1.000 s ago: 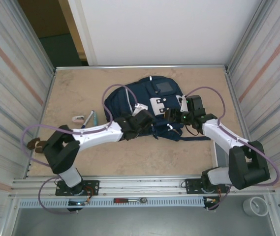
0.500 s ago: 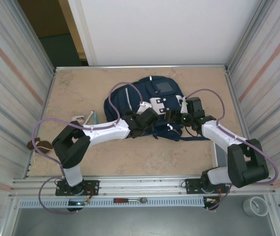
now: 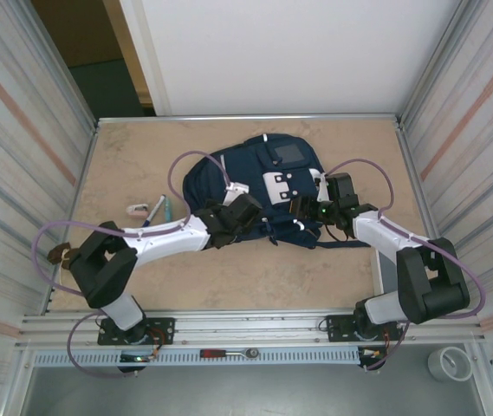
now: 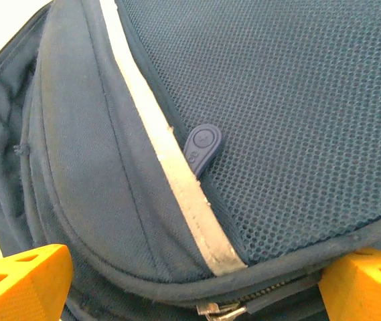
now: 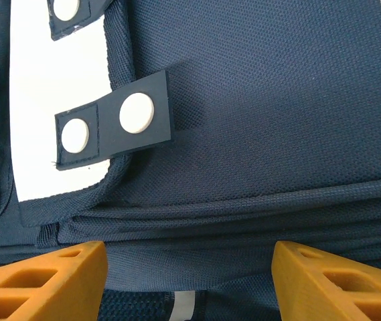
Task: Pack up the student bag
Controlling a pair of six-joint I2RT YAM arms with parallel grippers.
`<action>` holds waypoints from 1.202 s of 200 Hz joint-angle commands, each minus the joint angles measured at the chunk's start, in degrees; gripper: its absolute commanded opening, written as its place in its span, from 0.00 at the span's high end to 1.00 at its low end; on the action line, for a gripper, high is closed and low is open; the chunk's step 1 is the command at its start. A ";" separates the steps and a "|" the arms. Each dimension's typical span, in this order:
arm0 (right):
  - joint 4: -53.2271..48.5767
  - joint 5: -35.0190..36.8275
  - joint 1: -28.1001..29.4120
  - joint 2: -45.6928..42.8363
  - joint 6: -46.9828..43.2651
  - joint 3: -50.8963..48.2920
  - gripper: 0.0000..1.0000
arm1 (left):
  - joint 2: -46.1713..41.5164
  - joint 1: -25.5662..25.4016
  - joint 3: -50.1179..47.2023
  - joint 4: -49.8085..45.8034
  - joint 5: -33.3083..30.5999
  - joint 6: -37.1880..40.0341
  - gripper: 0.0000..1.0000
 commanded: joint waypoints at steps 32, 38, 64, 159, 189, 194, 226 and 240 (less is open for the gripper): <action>-1.00 0.00 -0.21 0.47 0.70 -0.52 0.36 | -5.32 1.74 -4.58 0.79 2.39 -3.61 0.16; -1.00 -0.01 -0.21 0.50 0.70 -0.58 0.36 | -5.76 2.09 -5.01 1.26 3.53 -3.70 0.19; -0.99 0.08 -0.16 0.56 0.76 -0.67 0.36 | -7.44 3.34 -6.65 3.27 7.99 -3.64 0.32; -1.00 0.32 -0.15 -0.64 0.88 -2.00 0.36 | -8.94 6.56 -9.38 7.31 17.41 -2.18 0.75; -1.09 0.58 -0.06 -1.41 0.96 -2.15 0.35 | -9.43 6.87 -10.43 9.17 20.04 -1.92 0.81; -1.17 0.61 -0.07 -1.53 0.94 -2.22 0.35 | -9.49 6.87 -10.70 9.66 20.65 -1.96 0.82; -1.37 1.12 0.05 -2.32 0.88 -2.32 0.35 | -9.36 7.06 -11.11 10.77 21.90 -1.80 0.88; -2.14 1.76 -0.02 -2.91 0.42 -2.16 0.35 | -9.27 7.56 -11.28 10.67 22.00 -1.62 0.92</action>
